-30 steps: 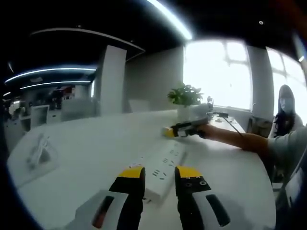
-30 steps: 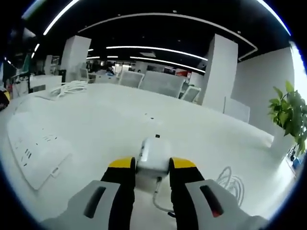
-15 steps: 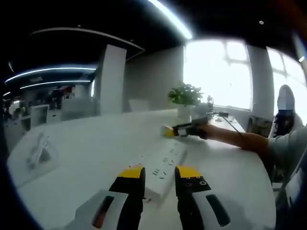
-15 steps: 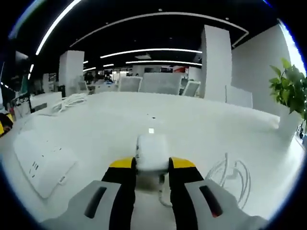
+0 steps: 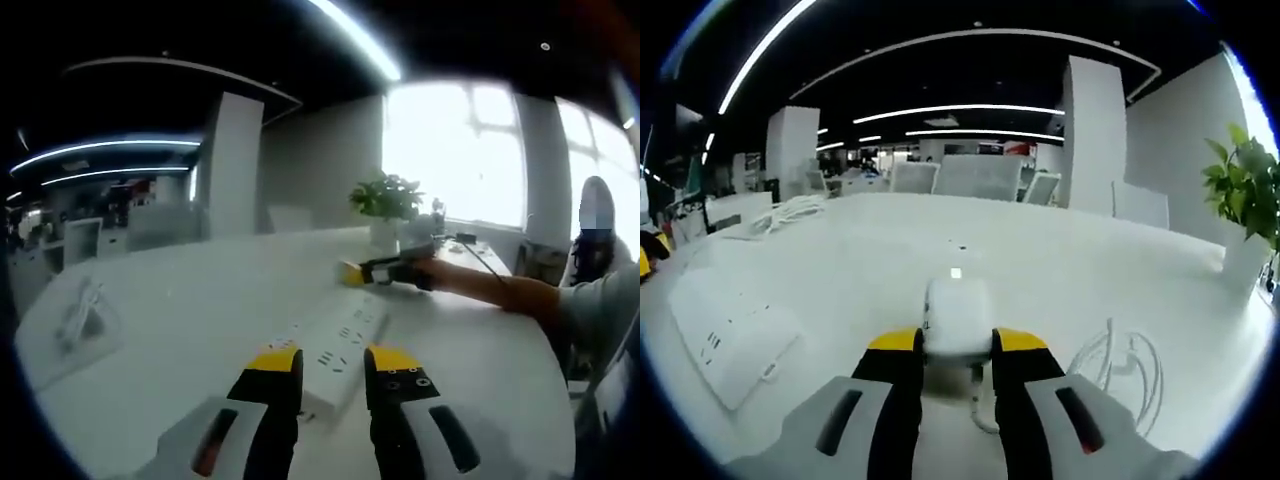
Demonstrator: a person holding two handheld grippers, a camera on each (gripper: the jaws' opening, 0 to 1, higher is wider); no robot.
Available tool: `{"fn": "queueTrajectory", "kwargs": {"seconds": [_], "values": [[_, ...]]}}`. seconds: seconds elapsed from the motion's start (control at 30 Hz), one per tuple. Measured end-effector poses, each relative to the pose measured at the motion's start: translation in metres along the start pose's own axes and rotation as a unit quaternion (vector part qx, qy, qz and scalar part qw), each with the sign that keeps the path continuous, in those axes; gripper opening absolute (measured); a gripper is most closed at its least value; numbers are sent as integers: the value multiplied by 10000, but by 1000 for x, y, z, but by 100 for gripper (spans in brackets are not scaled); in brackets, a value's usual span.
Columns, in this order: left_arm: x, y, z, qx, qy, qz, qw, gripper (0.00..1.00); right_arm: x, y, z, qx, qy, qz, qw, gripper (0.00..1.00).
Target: Straighten the power strip on the desk, plug the charger into it
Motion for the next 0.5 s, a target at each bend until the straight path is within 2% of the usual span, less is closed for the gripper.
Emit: {"fn": "queueTrajectory", "kwargs": {"seconds": [0.5], "values": [[-1,1,0,2,14,-25,10000,25,7,-1,0,153,152,-144,9997,26]]}}
Point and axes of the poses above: the point that each gripper's makers call its tool centre point, and the gripper's own axes: x roughly backward along the fingers, y roughly to its left, z roughly out of its underside, the point moved 5 cm from there along x, roughly backward along the fingers, and after that the axes turned 8 degrees about -y, right-handed, at the moved point
